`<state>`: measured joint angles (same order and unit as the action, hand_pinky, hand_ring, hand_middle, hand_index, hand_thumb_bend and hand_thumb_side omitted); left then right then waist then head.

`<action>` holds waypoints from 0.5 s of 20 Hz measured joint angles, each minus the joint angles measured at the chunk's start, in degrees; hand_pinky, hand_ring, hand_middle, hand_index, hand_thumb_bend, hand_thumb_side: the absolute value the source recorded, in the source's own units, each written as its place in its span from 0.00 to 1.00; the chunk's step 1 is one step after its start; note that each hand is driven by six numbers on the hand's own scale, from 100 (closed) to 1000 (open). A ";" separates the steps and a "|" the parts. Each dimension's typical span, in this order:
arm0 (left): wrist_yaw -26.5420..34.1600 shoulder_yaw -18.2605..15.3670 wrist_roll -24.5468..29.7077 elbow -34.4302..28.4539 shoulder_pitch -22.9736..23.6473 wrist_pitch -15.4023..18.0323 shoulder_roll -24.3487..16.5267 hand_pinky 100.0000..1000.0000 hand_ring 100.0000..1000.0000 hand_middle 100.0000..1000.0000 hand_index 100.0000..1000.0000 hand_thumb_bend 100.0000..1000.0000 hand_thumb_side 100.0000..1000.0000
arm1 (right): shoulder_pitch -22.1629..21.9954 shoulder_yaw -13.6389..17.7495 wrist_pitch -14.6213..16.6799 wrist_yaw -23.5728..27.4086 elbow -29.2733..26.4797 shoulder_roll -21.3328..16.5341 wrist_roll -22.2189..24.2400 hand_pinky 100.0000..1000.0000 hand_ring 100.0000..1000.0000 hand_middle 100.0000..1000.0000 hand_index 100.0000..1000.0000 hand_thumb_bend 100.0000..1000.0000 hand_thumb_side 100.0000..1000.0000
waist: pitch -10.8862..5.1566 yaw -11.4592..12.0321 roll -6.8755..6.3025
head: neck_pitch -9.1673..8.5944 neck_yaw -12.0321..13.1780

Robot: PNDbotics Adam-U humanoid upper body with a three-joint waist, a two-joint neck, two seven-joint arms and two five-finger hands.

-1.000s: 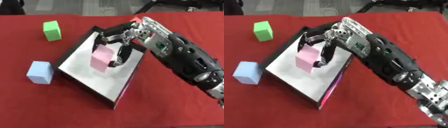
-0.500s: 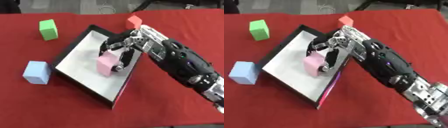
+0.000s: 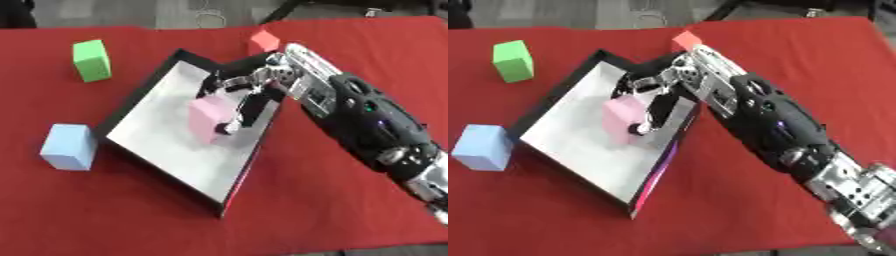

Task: Pick up objects on the table and place them in the box.

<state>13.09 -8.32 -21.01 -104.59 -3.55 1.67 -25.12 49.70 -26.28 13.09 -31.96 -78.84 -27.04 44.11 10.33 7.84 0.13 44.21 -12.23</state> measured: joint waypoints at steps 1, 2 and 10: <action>0.00 0.00 0.00 0.00 0.01 0.00 0.00 0.90 0.61 0.70 0.80 0.05 0.76 | 0.00 0.69 -0.55 0.79 -1.30 -0.48 -0.27 0.91 0.85 0.86 0.91 0.20 0.31 | 0.00 -0.03 0.00 | 0.00 0.02; 0.01 0.00 0.00 0.00 0.02 0.00 0.00 0.90 0.61 0.70 0.80 0.05 0.76 | 0.00 1.28 -1.06 1.51 -2.49 -0.95 -0.39 0.91 0.86 0.86 0.92 0.21 0.26 | 0.00 -0.06 0.00 | 0.00 0.04; 0.01 0.01 0.09 0.00 0.04 -0.06 0.03 0.90 0.61 0.70 0.80 0.04 0.76 | -0.79 5.23 -4.18 5.92 -8.79 -3.59 0.60 0.93 0.86 0.86 0.92 0.28 0.08 | 0.00 -0.22 0.00 | 0.00 0.54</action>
<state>13.10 -8.31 -20.93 -104.59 -3.51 1.62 -25.08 48.91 -21.05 8.91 -26.04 -87.62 -30.62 44.71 10.33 7.62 0.12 44.21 -11.68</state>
